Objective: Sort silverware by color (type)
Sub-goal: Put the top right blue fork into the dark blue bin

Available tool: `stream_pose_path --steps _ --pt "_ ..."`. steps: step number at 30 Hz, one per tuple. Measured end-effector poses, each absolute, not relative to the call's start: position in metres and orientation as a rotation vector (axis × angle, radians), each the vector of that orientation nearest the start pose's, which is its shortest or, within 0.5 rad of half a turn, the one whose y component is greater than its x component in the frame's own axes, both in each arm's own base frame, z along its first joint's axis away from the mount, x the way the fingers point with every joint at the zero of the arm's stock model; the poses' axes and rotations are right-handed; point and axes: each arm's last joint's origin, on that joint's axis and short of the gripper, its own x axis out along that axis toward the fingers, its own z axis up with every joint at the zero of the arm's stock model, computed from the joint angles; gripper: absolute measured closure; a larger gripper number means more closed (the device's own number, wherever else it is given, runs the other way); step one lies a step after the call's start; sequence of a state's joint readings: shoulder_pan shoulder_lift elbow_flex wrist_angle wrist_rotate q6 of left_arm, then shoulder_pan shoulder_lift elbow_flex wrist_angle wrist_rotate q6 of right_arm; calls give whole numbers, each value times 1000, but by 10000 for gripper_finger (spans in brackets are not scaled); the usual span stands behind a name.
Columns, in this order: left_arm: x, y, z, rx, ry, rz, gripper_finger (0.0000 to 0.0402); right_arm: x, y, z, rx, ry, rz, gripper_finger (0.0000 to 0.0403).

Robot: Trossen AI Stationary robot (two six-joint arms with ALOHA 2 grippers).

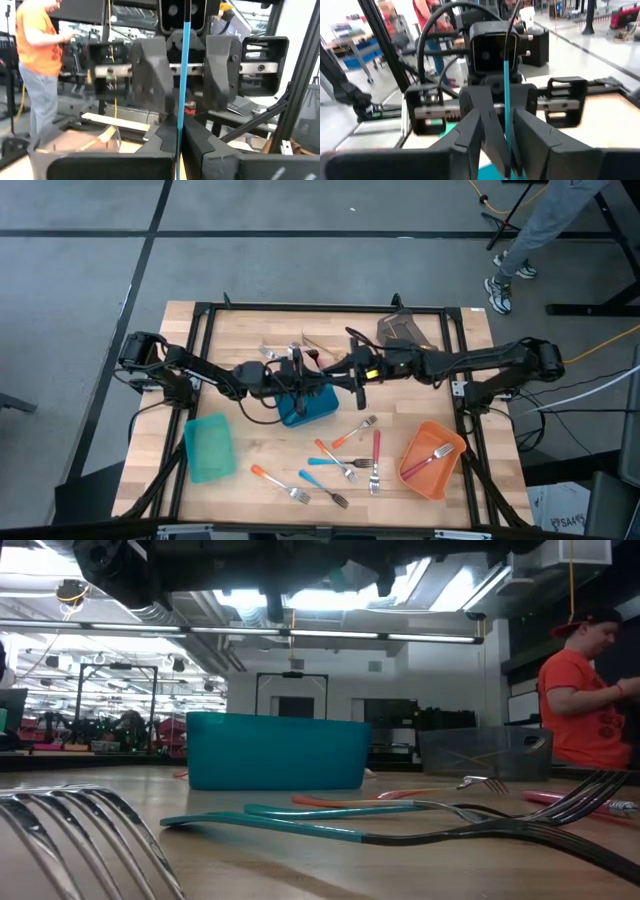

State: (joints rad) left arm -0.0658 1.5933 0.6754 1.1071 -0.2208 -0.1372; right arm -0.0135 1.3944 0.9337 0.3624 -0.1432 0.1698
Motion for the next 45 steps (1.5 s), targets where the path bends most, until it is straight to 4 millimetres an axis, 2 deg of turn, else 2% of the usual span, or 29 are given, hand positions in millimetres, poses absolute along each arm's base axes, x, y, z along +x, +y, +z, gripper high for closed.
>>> stream_pose_path --steps 8,13,29,38,45 --pt "318 -16 216 -308 -83 75 401 278 0 311 146 282 111 292" --pt "319 -12 204 -466 59 -14 401 266 1 310 152 365 105 292" --pt "304 13 167 -975 633 -240 401 273 0 295 154 452 85 292" --pt "296 28 163 -1195 793 -364 401 275 -1 293 145 458 44 292" --pt "289 34 158 -1319 907 -358 400 275 -1 292 145 459 44 292"
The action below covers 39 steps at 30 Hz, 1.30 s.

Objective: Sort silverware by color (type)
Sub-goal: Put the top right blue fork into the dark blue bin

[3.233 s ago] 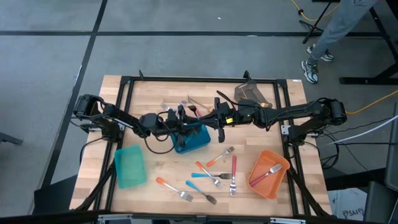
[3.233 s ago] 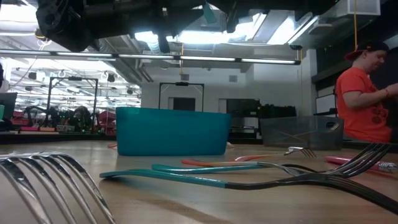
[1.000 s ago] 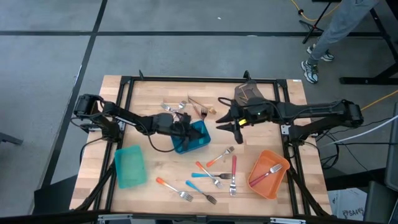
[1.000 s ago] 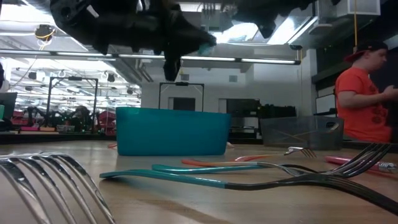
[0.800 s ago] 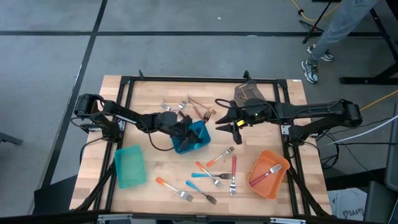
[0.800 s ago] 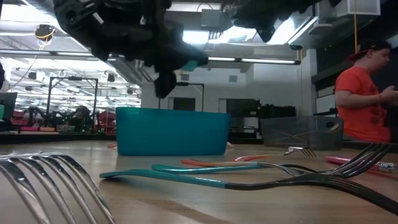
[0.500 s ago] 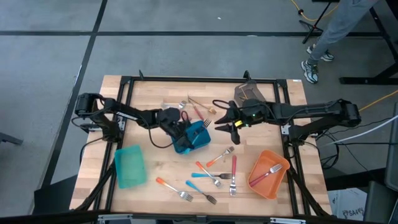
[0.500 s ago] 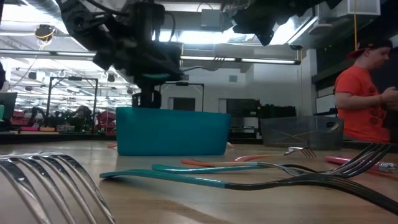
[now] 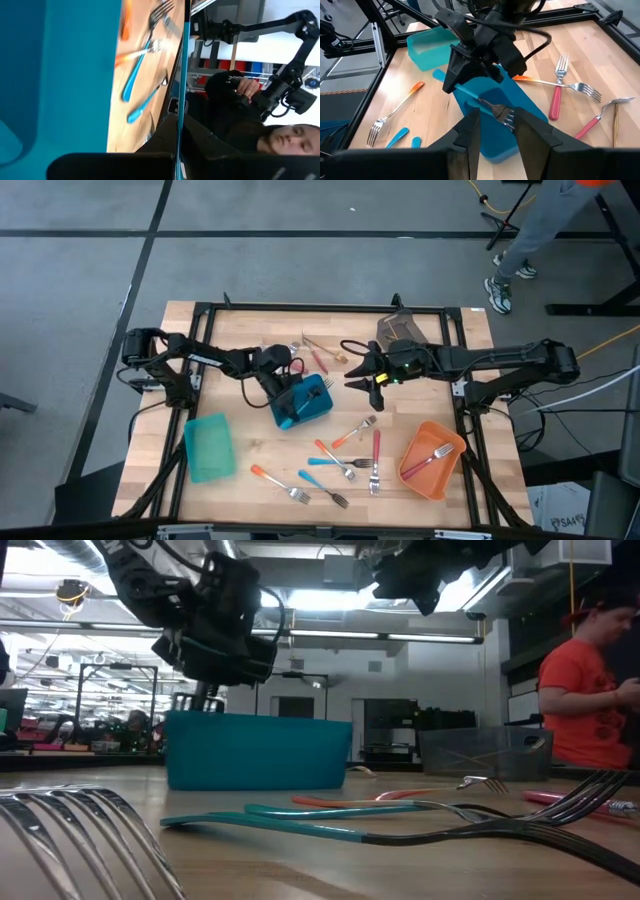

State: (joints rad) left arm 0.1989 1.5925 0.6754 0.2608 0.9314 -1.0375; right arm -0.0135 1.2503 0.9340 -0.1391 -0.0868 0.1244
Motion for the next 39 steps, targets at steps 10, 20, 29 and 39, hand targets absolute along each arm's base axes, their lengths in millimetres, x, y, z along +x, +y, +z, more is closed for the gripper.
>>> stream_pose_path --steps 10,20,29,39 --pt "288 42 161 -1386 912 -335 400 275 -1 292 145 460 43 292" --pt "308 51 192 -1343 836 -409 400 273 -1 288 147 511 40 292" --pt "312 51 207 -1402 987 -359 400 273 -1 288 147 511 39 292" --pt "291 52 227 -1060 1287 35 401 273 -1 288 147 510 39 292"
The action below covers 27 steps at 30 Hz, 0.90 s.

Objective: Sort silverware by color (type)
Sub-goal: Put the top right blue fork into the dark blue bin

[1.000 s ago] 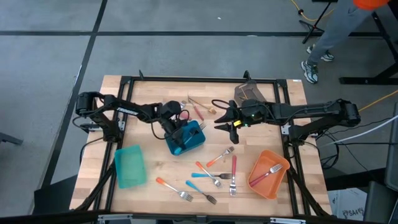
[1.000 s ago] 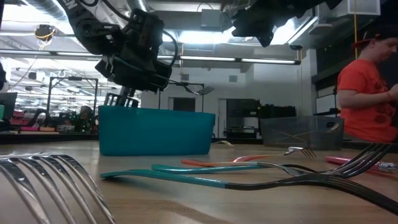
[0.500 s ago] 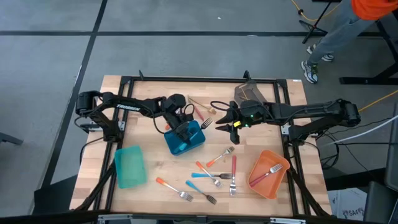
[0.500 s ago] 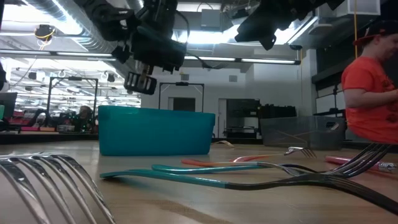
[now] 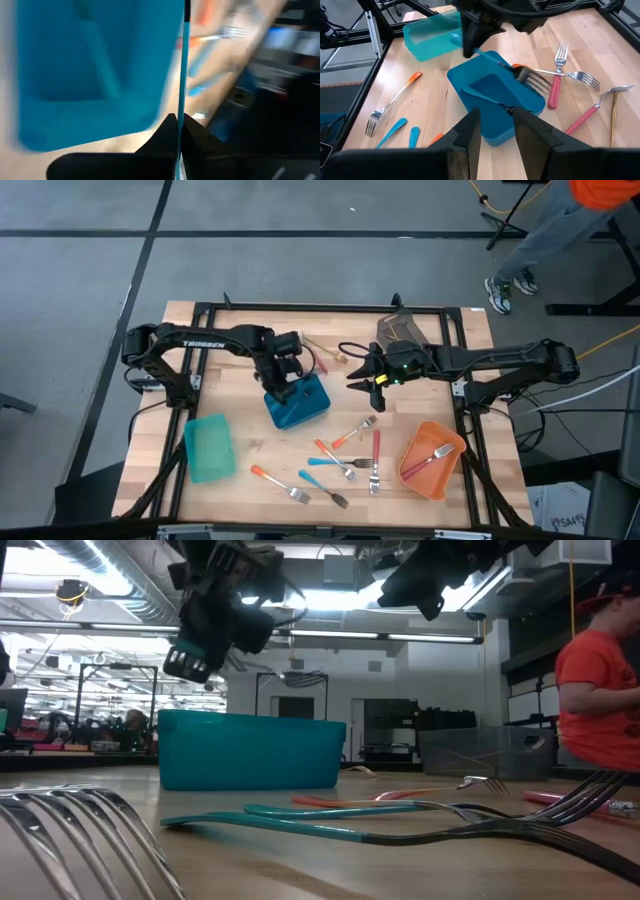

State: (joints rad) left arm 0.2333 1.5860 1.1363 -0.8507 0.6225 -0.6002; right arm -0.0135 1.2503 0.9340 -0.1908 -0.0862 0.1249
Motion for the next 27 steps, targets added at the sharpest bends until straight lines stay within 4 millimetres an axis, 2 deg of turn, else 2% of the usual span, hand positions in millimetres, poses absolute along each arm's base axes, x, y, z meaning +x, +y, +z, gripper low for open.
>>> stream_pose_path --steps 17,27 --pt "295 14 218 -863 1356 137 401 272 -1 287 148 517 39 292" --pt "302 13 200 -954 1420 246 398 272 -1 287 148 518 39 292"
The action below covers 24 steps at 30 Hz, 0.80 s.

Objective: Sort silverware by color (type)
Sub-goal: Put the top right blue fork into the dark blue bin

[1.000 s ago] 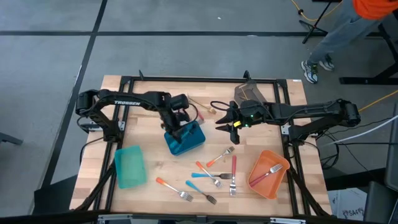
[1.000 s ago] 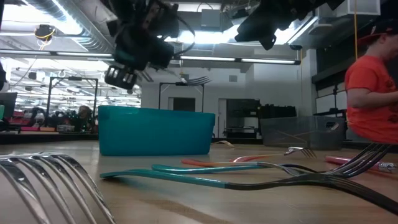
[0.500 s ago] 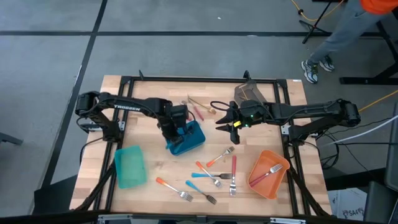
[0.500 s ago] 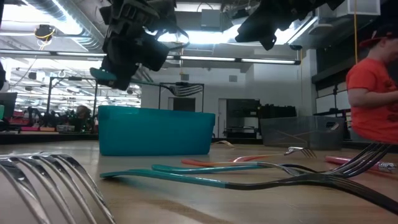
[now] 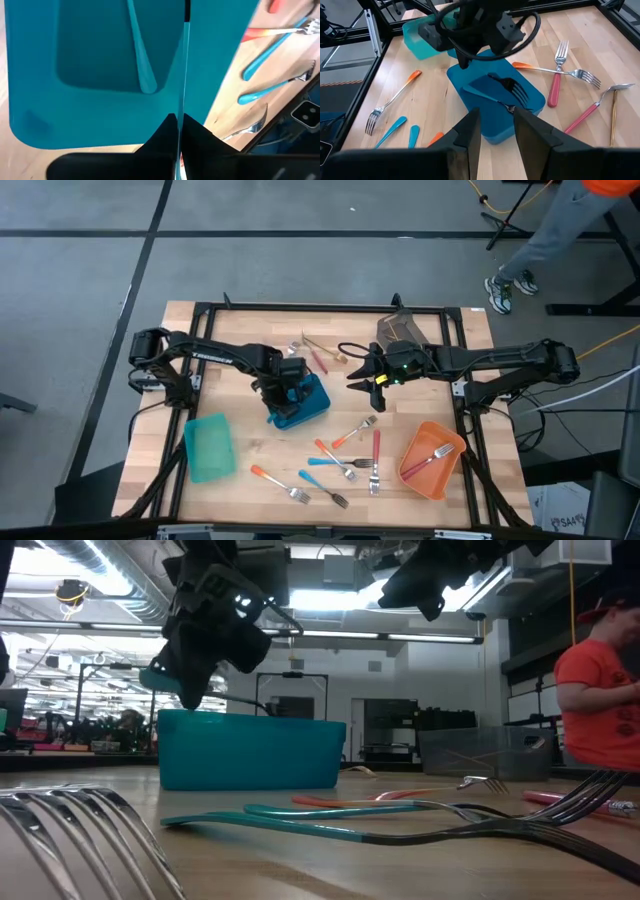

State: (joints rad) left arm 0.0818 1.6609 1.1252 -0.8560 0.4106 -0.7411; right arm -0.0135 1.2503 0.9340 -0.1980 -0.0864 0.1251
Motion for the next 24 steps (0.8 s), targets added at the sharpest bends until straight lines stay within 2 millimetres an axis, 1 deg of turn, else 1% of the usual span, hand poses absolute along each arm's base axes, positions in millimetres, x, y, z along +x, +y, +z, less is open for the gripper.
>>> stream_pose_path --steps 4,11,24 --pt "302 14 199 -966 1424 255 390 272 -1 287 148 518 39 292" --pt "302 15 199 -975 1422 264 396 272 -1 287 148 525 39 292" --pt "302 14 199 -1084 1428 323 395 272 -1 286 148 532 38 292"
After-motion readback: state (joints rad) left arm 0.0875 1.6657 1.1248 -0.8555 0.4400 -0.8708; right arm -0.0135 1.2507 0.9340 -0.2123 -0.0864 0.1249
